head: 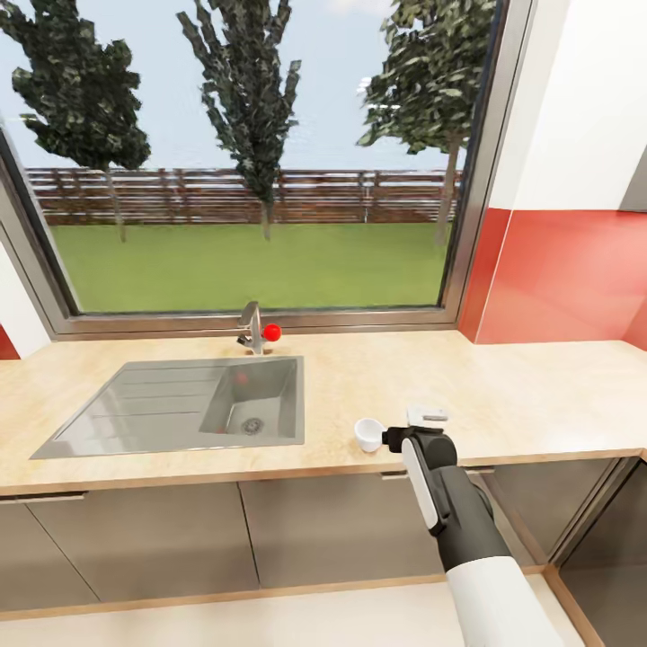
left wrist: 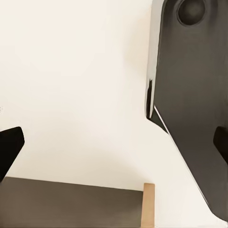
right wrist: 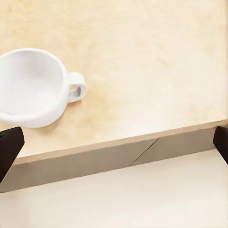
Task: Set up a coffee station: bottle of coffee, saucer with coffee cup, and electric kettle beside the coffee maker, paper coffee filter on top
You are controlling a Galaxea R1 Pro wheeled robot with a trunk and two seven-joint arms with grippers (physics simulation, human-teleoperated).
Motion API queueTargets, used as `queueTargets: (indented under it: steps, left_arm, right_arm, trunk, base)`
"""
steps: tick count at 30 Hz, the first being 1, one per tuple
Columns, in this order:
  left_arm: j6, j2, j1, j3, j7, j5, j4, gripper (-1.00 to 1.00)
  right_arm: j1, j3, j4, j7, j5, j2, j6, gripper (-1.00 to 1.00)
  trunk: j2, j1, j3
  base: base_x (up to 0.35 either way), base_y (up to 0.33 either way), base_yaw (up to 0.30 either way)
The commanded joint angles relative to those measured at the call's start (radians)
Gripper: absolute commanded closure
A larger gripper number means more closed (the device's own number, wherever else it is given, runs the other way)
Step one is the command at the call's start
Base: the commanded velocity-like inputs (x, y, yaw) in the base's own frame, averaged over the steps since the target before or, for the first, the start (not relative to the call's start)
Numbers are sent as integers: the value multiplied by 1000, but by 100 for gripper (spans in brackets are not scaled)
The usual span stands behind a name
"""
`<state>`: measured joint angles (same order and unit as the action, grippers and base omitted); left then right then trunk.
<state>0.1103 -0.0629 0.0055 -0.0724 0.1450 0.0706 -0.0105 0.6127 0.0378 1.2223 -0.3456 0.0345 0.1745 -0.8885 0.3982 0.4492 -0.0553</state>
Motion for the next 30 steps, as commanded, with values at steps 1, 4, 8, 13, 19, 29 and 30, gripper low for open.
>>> queueTargets:
  steps: [1, 4, 8, 13, 19, 29, 30]
  left_arm:
    - [5, -2, 0, -7, 2, 8, -1, -100]
    - [5, -14, 10, -7, 3, 8, -1, -100]
    - [5, -17, 20, -7, 4, 8, -2, -100]
    - [5, -19, 22, -7, 4, 8, -1, -100]
    - [5, -19, 22, -7, 4, 8, 0, -100]
    - [5, -17, 22, -7, 4, 8, 0, -100]
    - [5, -17, 22, -7, 4, 8, 0, -100]
  right_arm:
    - [1, 1, 1, -6, 4, 0, -4, -100]
    - [1, 1, -2, -7, 4, 0, -4, -100]
    - [1, 1, -23, -6, 5, 0, -3, -100]
    - [1, 1, -30, -7, 5, 0, -3, -100]
    - [1, 1, -30, -7, 5, 0, -3, -100]
    - [1, 1, -30, -6, 5, 0, -3, -100]
    - [1, 1, -30, -6, 5, 0, -3, -100]
  trunk:
    - [2, 1, -2]
    - [2, 1, -2]
    - [2, 1, -2]
    - [2, 1, -2]
    - [2, 1, -2]
    - [2, 1, -2]
    - [2, 1, -2]
  base:
    - [136, 0, 0]
    - [103, 0, 0]
    - [18, 0, 0]
    - [52, 1, 0]
    - [196, 25, 0]
    - [22, 2, 0]
    - [17, 0, 0]
